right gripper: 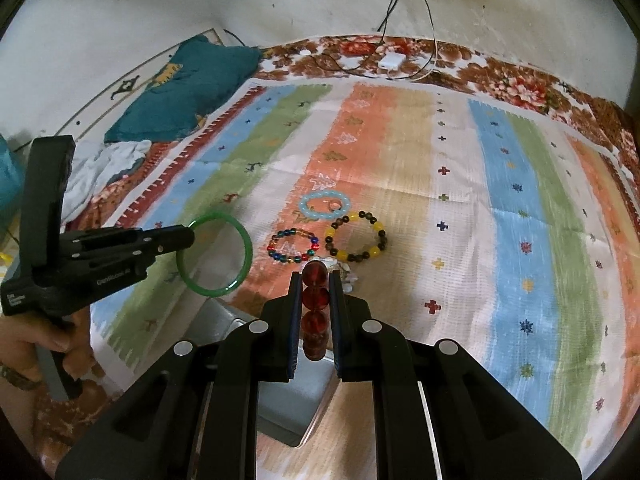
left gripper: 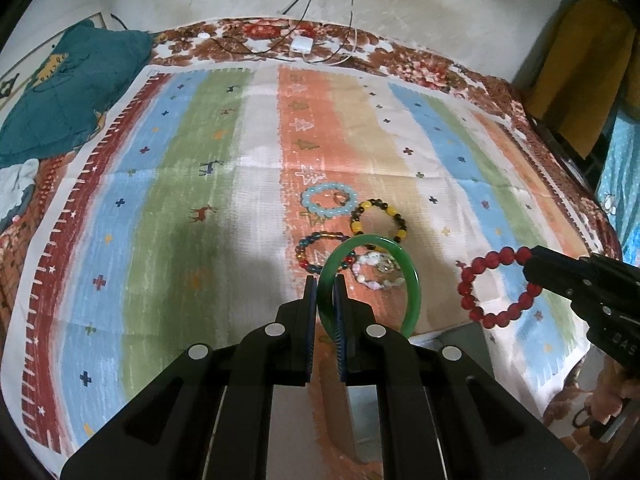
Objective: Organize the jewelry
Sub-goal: 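Carry the red bracelet and green bangle in both tools toward the tin box, then lower both bracelets into the tin and open both tools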
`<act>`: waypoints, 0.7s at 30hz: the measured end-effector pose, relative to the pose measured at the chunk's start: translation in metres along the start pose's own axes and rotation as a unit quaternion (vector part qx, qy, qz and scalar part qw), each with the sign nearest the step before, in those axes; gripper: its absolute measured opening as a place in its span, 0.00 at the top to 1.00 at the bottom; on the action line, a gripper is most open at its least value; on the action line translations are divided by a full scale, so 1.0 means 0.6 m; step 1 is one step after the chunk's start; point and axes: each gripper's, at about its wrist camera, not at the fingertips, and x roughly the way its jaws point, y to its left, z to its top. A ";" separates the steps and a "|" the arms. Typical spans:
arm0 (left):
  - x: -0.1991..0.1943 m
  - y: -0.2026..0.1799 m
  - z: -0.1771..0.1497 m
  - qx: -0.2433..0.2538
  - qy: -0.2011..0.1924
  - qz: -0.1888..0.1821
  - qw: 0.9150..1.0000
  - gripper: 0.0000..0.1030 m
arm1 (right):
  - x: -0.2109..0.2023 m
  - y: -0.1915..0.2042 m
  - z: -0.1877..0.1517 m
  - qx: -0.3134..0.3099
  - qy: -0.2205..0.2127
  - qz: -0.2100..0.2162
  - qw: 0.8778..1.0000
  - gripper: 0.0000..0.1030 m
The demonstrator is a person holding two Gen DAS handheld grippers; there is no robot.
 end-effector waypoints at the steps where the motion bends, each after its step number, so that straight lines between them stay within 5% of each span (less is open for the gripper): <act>1: -0.003 -0.002 -0.003 0.000 -0.001 -0.001 1.000 0.93 | -0.002 0.002 -0.001 0.000 0.000 0.001 1.000 0.87; 21: -0.023 -0.040 -0.080 0.016 0.027 -0.027 0.999 0.92 | -0.016 0.033 -0.060 -0.009 0.024 0.029 0.999 0.87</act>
